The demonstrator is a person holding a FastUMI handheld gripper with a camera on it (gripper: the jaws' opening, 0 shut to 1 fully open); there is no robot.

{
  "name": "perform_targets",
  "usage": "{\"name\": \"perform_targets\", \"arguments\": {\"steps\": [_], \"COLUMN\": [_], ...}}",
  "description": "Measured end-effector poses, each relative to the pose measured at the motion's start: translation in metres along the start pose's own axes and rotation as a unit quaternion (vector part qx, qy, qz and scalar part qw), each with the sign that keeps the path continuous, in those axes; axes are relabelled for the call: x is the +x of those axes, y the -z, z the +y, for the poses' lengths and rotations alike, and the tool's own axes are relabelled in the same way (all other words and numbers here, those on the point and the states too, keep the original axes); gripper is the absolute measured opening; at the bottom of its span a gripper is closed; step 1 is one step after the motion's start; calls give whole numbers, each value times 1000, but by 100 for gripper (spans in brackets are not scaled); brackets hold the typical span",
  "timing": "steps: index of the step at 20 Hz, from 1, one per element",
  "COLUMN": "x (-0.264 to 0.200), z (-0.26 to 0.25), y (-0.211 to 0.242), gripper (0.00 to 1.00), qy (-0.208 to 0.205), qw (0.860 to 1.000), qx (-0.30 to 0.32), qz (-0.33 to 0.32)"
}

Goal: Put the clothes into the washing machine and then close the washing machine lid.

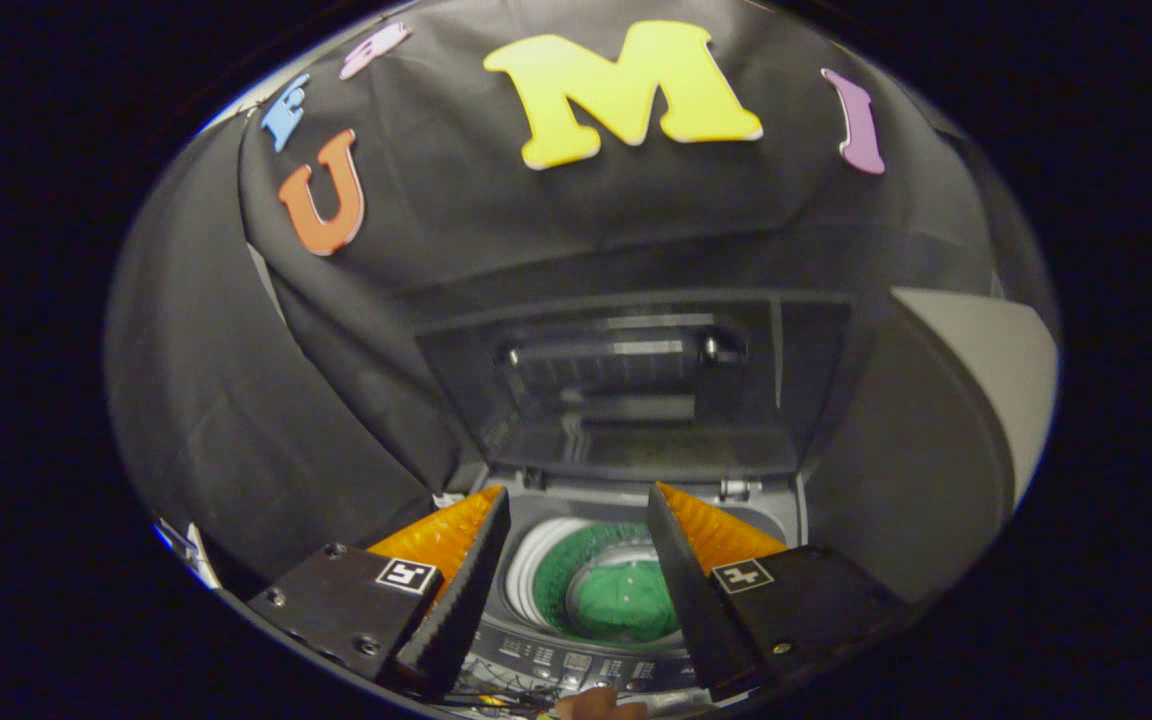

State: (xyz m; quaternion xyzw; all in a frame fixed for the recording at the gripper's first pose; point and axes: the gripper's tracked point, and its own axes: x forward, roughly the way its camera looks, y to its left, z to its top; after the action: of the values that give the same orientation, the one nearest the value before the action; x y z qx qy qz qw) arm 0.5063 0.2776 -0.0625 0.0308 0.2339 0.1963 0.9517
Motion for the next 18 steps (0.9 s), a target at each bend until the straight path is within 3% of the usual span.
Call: {"name": "perform_targets", "arguments": {"steps": [5, 8, 18], "x": [-27, -11, 117], "z": [22, 18, -13], "y": [-93, -131, -118], "gripper": [86, 86, 86], "qy": [-15, 7, 81], "qw": [994, 991, 996], "qx": [-42, -64, -43], "qz": [-96, -113, -6]}}
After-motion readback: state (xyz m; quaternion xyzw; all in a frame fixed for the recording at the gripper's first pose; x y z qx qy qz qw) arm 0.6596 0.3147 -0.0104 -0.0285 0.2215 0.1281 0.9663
